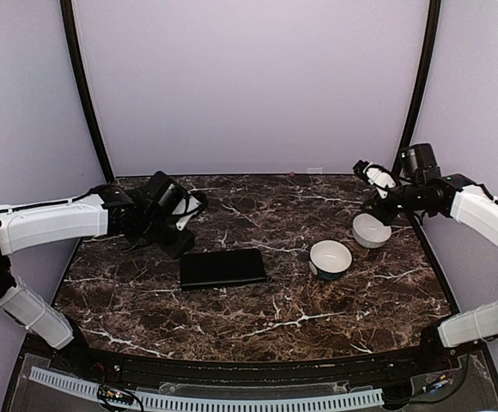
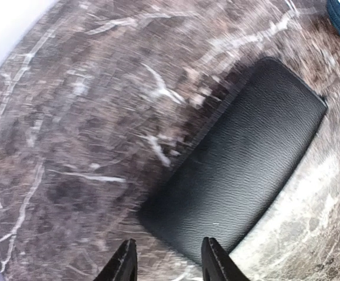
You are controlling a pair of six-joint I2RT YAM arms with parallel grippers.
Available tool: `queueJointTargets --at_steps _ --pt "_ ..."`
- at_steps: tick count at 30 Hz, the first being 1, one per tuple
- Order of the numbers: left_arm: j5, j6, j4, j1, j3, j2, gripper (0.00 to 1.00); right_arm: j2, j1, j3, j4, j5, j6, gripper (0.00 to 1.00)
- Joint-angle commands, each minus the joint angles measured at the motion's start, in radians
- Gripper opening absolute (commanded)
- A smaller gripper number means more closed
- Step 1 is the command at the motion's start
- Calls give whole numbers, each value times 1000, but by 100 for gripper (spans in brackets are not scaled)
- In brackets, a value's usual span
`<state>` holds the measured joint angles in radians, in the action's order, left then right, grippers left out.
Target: Sort the hair-cutting tools
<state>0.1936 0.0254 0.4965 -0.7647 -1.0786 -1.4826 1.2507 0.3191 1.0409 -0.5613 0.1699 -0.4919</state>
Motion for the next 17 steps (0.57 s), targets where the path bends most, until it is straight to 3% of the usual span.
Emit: queueJointTargets --at_steps 1,3,4,7,8,9,13,17 --pt "31 41 56 101 -110 88 41 -108 -83 -2 155 -65 151 51" --pt "46 47 39 120 -147 126 51 -133 -103 15 170 -102 232 93" --pt "51 55 10 120 -146 150 56 -145 -112 18 168 -89 261 99" --pt "86 50 -143 120 -77 233 75 -201 -146 -31 250 -64 372 99" --pt "112 32 -192 120 -39 263 94 -223 -154 -64 287 -94 403 99" --pt "137 5 -245 121 5 299 98 -245 -159 -96 326 -136 430 99" --pt "196 -86 -414 123 171 384 99 -333 -188 -233 443 -169 451 99" --pt "270 -92 -447 125 218 379 99 -363 -228 -329 520 -97 481 99"
